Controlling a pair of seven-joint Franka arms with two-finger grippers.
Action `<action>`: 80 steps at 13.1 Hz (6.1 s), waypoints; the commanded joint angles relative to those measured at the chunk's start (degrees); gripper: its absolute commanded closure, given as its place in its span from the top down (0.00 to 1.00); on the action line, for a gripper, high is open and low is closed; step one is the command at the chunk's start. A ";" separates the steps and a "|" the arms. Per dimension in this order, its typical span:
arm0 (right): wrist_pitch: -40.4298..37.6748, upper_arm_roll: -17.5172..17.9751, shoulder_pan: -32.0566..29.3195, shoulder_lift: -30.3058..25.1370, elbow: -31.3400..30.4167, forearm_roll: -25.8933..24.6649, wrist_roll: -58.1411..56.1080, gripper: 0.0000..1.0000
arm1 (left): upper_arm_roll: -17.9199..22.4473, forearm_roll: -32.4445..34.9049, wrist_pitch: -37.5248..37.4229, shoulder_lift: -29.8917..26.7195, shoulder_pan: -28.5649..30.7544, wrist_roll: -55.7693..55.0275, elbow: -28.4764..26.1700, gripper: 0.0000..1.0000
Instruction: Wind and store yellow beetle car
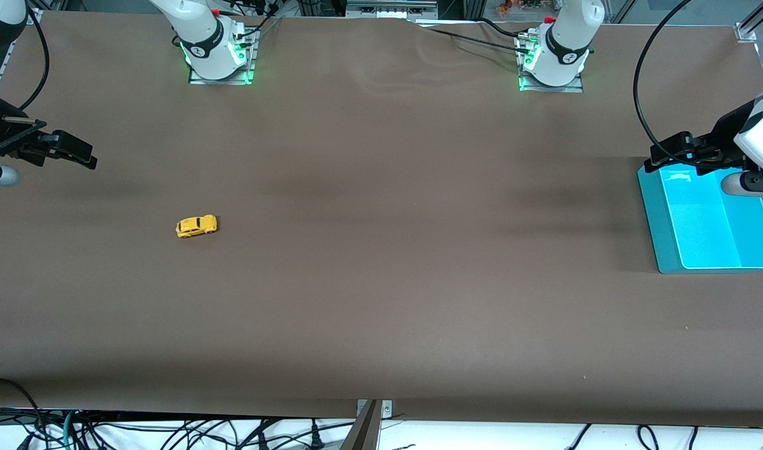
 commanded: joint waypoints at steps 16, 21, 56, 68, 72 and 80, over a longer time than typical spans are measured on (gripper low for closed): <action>-3.81 -0.06 0.46 1.61 1.57 0.59 -15.04 1.00 | -0.02 1.24 0.06 0.56 -0.17 1.07 1.08 1.00; 2.24 -0.06 2.57 9.24 1.14 0.77 -39.00 1.00 | -0.29 1.42 -0.03 0.56 -0.61 1.07 1.00 1.00; 64.57 1.26 2.30 19.01 -37.80 0.68 -95.04 0.61 | -1.87 3.70 13.23 2.50 -0.96 65.47 -16.58 1.00; 63.70 2.57 2.57 18.49 -37.01 0.94 -87.23 0.00 | -2.92 3.00 16.93 3.11 -1.05 69.71 -18.43 1.00; 64.05 3.10 2.31 20.15 -37.10 0.86 -86.34 0.00 | -3.01 2.74 17.02 3.46 -1.05 69.80 -18.34 1.00; 65.45 3.01 -1.73 22.79 -37.01 0.94 -94.15 0.00 | -4.15 2.74 18.60 3.46 -1.05 70.50 -19.48 1.00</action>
